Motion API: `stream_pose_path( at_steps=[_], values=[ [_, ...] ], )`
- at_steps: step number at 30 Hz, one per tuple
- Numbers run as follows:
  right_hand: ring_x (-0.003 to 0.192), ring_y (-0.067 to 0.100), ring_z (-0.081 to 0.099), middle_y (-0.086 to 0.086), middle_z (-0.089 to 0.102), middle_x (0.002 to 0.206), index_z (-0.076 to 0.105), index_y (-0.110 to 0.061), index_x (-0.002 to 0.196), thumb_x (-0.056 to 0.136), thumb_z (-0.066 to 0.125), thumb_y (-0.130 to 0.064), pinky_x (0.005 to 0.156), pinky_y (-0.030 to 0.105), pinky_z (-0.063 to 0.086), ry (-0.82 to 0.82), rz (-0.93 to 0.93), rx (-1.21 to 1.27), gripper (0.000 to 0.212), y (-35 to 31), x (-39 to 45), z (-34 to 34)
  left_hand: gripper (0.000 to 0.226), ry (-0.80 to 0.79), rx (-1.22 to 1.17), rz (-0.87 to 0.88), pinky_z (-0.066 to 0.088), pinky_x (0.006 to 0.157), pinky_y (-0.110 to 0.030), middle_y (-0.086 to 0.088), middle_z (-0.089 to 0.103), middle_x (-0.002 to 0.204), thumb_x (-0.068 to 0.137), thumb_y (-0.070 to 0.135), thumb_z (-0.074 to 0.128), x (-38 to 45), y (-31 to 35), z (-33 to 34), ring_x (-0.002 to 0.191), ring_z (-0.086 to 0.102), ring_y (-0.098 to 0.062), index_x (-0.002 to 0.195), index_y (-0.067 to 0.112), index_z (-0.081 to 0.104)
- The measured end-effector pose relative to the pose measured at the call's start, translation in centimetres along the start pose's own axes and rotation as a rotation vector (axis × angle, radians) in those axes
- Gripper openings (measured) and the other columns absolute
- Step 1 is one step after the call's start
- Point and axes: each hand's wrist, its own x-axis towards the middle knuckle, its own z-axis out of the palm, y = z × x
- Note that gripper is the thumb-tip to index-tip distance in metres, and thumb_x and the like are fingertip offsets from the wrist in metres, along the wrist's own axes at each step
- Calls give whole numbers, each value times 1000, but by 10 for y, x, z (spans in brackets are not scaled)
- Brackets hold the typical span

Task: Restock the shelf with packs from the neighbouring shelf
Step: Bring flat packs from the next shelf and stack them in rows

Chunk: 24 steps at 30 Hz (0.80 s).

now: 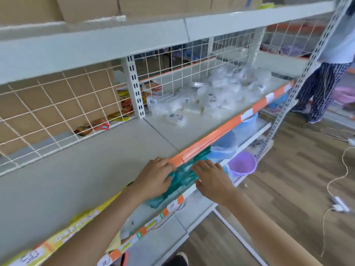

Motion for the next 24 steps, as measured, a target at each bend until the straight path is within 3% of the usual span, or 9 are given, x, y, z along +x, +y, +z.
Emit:
stream_pose_path(
  at_steps=[5, 8, 12, 16, 20, 22, 24],
  values=[
    [76, 21, 64, 1, 65, 88, 66, -17, 92, 45, 83, -25, 53, 28, 49, 21, 34, -10, 51, 60, 24, 8, 29, 47, -28, -34, 53, 69, -37, -4, 61, 82, 74, 26, 46, 73, -19, 10, 80, 60, -29, 90, 13, 66],
    [76, 23, 64, 3, 65, 90, 65, -15, 94, 47, 83, -24, 52, 31, 50, -7, 75, -14, 51, 102, 50, 3, 24, 70, -62, -74, 53, 76, -37, -9, 61, 90, 72, 10, 62, 120, -35, 19, 88, 60, -32, 96, 8, 66],
    [104, 31, 55, 10, 58, 114, 58, -10, 116, 77, 65, -19, 76, 41, 46, -2, 87, 18, 41, 153, 94, -9, 34, 48, -86, -204, 45, 90, -45, -13, 51, 119, 81, 13, 57, 174, -56, 24, 114, 47, -33, 115, 6, 58],
    [116, 28, 45, 7, 49, 126, 49, -11, 129, 88, 53, -22, 89, 37, 38, 40, 128, 89, 42, 174, 129, -6, 45, 8, -63, -316, 37, 98, -43, -14, 38, 134, 82, 9, 56, 205, -73, 28, 125, 32, -30, 126, 8, 50],
    [109, 32, 50, 12, 50, 122, 54, -8, 122, 83, 62, -24, 83, 41, 44, 59, 110, 125, 43, 183, 150, 5, 57, -194, 30, -434, 24, 108, -41, -8, 15, 151, 84, 15, 52, 214, -81, 33, 136, 15, -28, 138, 17, 32],
    [98, 37, 55, 18, 54, 112, 60, -5, 113, 76, 71, -22, 74, 45, 49, 121, 118, 127, 42, 195, 165, 5, 61, -226, 80, -464, 23, 107, -39, -2, 13, 153, 85, 16, 50, 216, -79, 35, 135, 16, -27, 141, 22, 26],
    [96, 39, 53, 20, 54, 110, 60, -4, 111, 75, 72, -23, 74, 46, 49, 183, 135, 144, 43, 206, 184, 0, 60, -200, 104, -472, 27, 103, -38, 1, 18, 152, 85, 17, 49, 216, -74, 37, 131, 21, -25, 140, 24, 27]
  ],
)
